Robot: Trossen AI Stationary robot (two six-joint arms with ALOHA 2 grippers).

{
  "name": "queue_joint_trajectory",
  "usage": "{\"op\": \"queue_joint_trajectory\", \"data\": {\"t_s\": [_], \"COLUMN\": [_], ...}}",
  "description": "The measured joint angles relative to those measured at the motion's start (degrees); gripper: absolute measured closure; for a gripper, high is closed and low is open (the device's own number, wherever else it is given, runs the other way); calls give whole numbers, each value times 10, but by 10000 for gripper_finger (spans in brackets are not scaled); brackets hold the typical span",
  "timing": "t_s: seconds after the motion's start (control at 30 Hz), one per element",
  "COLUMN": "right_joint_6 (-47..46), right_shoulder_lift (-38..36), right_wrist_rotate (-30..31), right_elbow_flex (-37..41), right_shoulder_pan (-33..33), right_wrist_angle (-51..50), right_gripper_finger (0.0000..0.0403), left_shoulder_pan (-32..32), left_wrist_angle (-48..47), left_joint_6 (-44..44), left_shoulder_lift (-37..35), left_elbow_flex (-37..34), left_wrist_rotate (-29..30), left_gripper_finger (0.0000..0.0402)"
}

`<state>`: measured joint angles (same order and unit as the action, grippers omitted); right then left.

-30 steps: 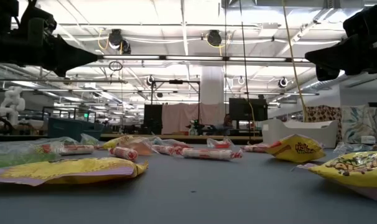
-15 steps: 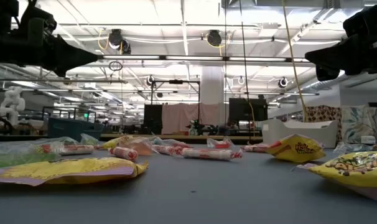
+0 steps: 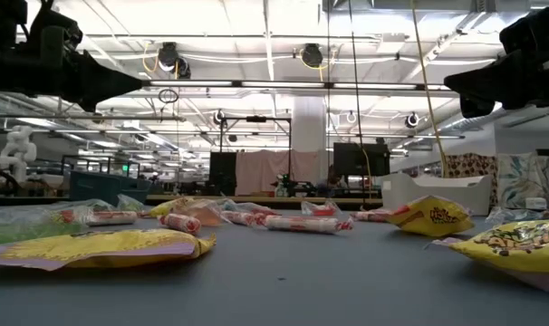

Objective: Sort candy

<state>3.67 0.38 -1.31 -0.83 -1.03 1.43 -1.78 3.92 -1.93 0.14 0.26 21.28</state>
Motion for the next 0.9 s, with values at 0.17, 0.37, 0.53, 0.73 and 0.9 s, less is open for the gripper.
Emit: {"op": "queue_joint_trajectory", "data": {"t_s": [0.17,0.37,0.53,0.73,0.9], "right_joint_6": [0,0,0,0,0], "right_shoulder_lift": [0,0,0,0,0], "right_wrist_rotate": [0,0,0,0,0], "right_elbow_flex": [0,0,0,0,0], "right_shoulder_pan": [0,0,0,0,0], "right_wrist_angle": [0,0,0,0,0], "right_gripper_finger": [403,403,403,403,403], "left_shoulder_pan": [0,0,0,0,0], "left_wrist_angle": [0,0,0,0,0], "left_joint_6": [0,0,-29,-30,-30], "left_shoulder_lift": [0,0,0,0,0], "left_elbow_flex": [0,0,0,0,0], "left_wrist_rotate": [0,0,0,0,0], "left_gripper_finger": [385,385,385,384,385]}}
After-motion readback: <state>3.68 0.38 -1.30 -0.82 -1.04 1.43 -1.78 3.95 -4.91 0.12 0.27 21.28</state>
